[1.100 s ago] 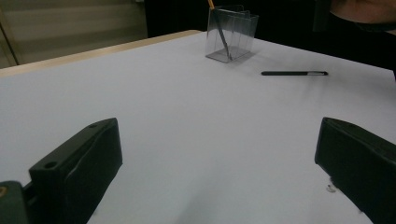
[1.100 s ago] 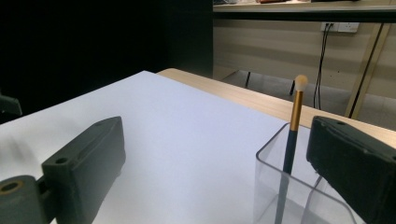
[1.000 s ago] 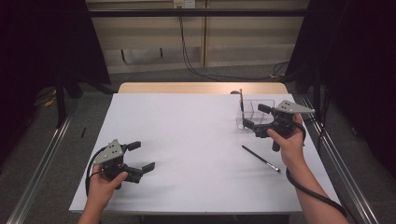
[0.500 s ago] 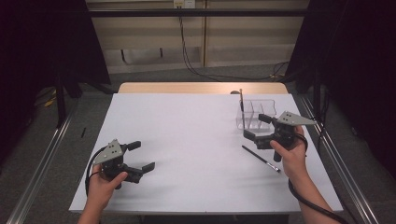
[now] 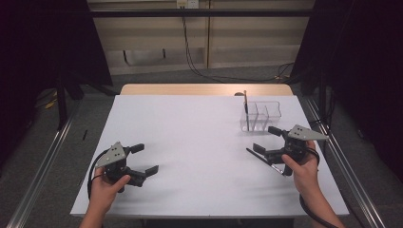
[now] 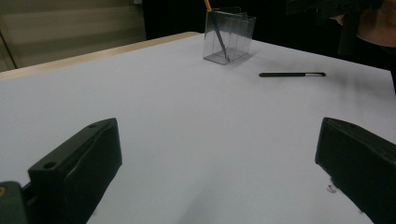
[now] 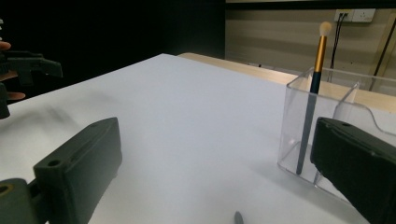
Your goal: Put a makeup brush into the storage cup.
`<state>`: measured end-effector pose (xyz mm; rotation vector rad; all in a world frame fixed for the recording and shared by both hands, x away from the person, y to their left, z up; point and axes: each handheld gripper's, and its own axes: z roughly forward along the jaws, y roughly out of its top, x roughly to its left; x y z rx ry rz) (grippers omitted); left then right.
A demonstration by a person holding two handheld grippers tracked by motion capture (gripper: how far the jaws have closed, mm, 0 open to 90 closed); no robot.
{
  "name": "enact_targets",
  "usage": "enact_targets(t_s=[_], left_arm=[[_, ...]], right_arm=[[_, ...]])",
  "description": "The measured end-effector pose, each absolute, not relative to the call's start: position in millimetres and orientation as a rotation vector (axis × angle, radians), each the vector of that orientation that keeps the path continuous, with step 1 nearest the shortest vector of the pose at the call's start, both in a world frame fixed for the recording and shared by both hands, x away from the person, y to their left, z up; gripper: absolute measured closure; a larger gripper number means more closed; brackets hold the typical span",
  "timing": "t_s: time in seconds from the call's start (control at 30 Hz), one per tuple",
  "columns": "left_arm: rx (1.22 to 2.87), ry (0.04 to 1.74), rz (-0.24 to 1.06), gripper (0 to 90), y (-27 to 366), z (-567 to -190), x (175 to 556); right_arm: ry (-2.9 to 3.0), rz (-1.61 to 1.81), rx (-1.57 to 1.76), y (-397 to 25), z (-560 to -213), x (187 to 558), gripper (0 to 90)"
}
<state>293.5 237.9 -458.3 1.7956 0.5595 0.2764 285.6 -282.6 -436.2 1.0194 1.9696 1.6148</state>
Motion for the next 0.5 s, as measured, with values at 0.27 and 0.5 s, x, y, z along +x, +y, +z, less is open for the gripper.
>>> enact_targets(t_s=[0.27,0.5], left_arm=[[1.792,0.562,0.277,0.5,238.0,-458.1,293.9],[1.791,0.560,0.276,0.3,238.0,-458.1,293.7]], right_arm=[[1.975,1.605,1.028,-287.3,-443.7,277.9,1.8],[1.987,1.592,1.028,-291.3,-450.1,270.6,1.9]])
